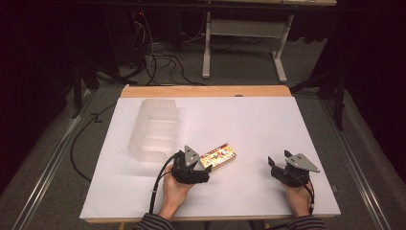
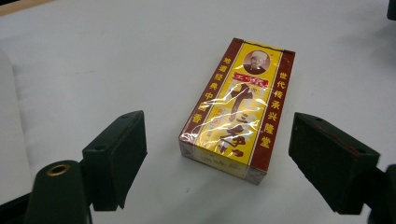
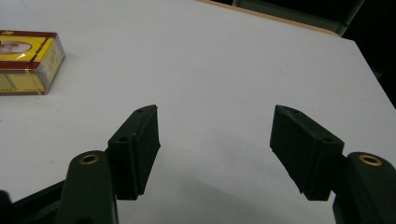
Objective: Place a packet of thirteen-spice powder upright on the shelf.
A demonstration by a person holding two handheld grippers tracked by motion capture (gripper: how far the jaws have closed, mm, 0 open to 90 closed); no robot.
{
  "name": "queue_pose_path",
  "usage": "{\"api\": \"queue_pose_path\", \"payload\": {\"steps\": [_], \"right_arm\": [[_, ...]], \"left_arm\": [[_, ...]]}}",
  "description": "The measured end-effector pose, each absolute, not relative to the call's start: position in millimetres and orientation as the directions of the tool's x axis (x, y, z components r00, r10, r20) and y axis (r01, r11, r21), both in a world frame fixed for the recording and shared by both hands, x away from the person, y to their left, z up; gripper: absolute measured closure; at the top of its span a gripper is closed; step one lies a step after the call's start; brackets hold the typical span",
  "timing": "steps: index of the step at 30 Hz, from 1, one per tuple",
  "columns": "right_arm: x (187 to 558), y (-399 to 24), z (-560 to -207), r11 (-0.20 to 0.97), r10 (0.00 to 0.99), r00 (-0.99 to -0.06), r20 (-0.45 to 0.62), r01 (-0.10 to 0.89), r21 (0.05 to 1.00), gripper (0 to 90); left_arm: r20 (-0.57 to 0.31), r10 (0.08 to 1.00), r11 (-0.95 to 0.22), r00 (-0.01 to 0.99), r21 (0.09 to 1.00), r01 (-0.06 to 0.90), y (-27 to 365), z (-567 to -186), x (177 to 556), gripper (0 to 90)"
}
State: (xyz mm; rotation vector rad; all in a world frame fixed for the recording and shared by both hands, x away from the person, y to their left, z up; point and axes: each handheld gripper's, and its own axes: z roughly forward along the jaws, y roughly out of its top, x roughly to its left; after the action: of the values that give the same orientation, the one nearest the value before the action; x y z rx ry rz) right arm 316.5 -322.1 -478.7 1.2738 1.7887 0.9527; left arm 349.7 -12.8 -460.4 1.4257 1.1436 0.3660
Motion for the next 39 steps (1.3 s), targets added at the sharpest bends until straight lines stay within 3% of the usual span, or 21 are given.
{"api": "queue_pose_path", "payload": {"steps": [39], "right_arm": [[317.4,-322.6,-478.8,0.229,0.962,-0.236,-0.136,0.429,0.874,33.5]], "left_arm": [[-0.349,0.743,0.004,0.572,0.855,0.518,-66.6,-446.7,394.6,20.4]]}}
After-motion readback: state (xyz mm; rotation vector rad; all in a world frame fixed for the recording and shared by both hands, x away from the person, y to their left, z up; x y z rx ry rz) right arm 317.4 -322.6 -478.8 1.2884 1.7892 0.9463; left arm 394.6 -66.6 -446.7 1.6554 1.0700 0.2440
